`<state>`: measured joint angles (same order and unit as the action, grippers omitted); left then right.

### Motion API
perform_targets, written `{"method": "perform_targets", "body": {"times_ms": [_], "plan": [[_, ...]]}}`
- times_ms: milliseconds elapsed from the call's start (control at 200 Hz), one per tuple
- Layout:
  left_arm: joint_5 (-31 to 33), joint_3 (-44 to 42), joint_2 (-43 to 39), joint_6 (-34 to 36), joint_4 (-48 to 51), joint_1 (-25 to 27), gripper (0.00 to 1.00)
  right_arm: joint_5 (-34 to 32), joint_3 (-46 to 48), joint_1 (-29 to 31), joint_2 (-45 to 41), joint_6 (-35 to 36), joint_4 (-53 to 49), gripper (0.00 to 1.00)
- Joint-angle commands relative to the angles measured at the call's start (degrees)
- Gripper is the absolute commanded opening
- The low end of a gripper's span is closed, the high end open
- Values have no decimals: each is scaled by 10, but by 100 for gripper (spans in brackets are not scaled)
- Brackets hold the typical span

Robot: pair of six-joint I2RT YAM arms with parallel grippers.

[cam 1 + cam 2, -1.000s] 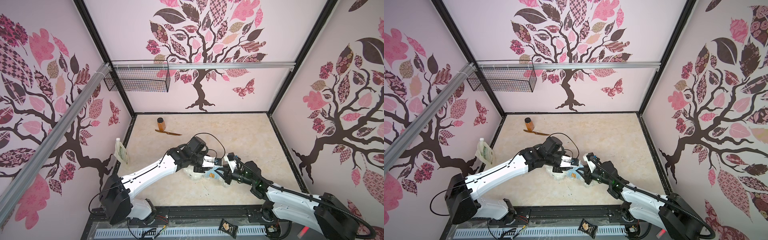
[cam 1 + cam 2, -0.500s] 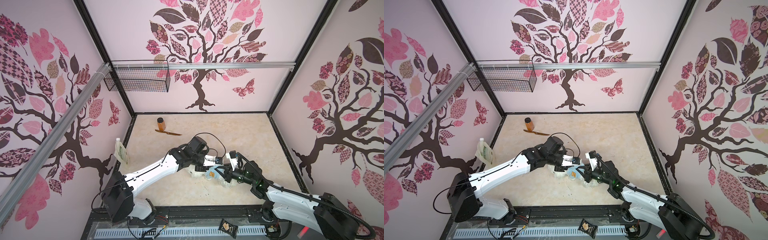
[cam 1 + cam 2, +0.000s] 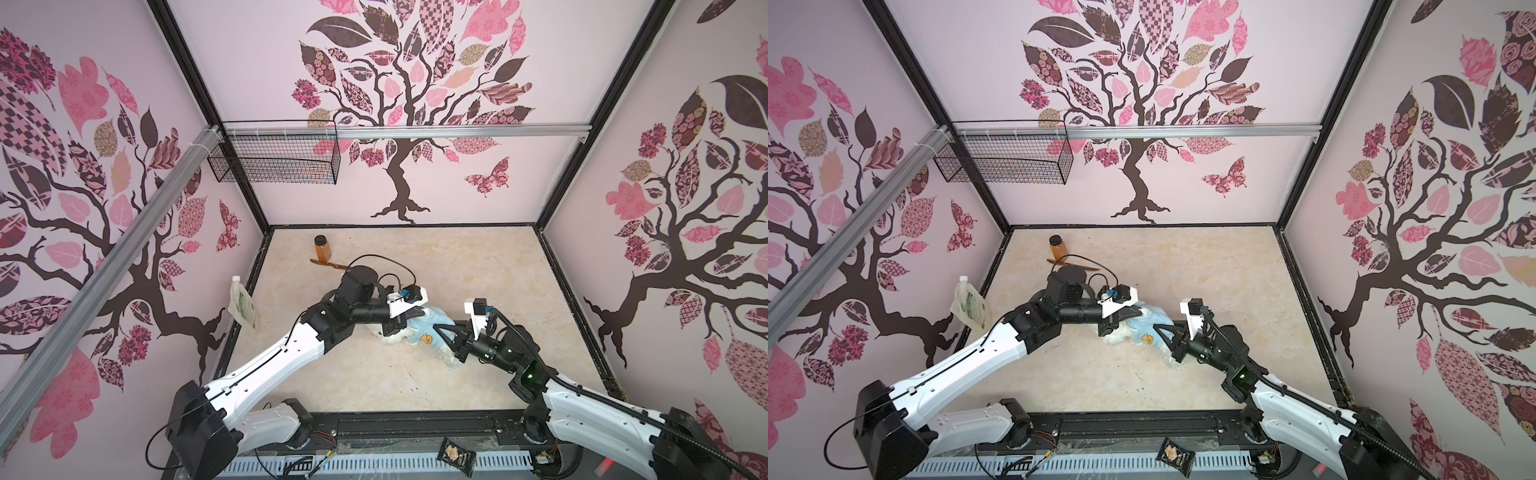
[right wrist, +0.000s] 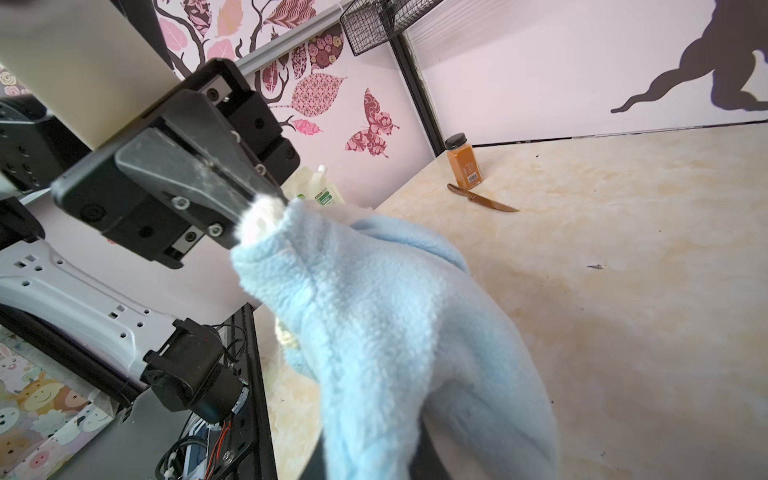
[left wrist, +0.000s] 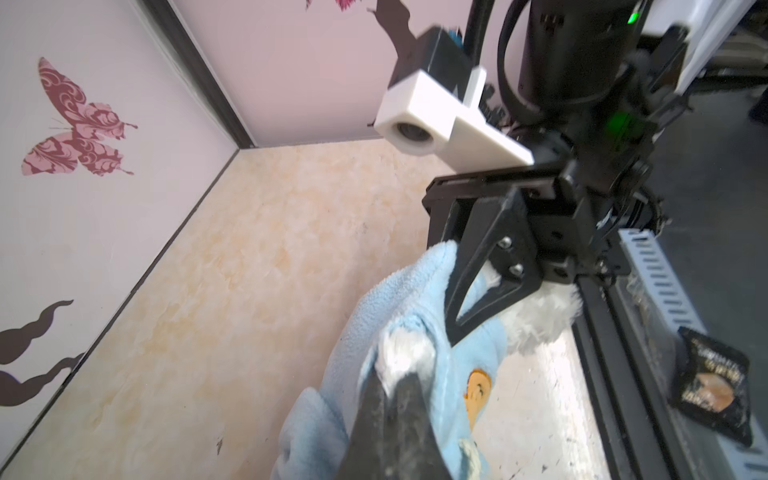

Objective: Dress the teddy bear

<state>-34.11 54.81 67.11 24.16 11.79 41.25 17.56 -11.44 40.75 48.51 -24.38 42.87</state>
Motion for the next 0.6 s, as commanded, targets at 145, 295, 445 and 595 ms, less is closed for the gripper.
{"method": "perform_targets", "body": {"times_ms": [145, 295, 445, 595], "plan": [[-57, -86, -47, -281, -274, -48, 0, -65, 20, -6, 7, 4, -52, 7], [-40, -132, -60, -374, -341, -68, 0, -64, 14, -7, 32, 18, -59, 5], [-12, -110, -64, -214, -140, -32, 0, -21, -7, -6, 40, 55, -48, 2], [28, -105, -56, -121, -53, -12, 0, 25, -32, -7, 47, 95, -47, 0]]}}
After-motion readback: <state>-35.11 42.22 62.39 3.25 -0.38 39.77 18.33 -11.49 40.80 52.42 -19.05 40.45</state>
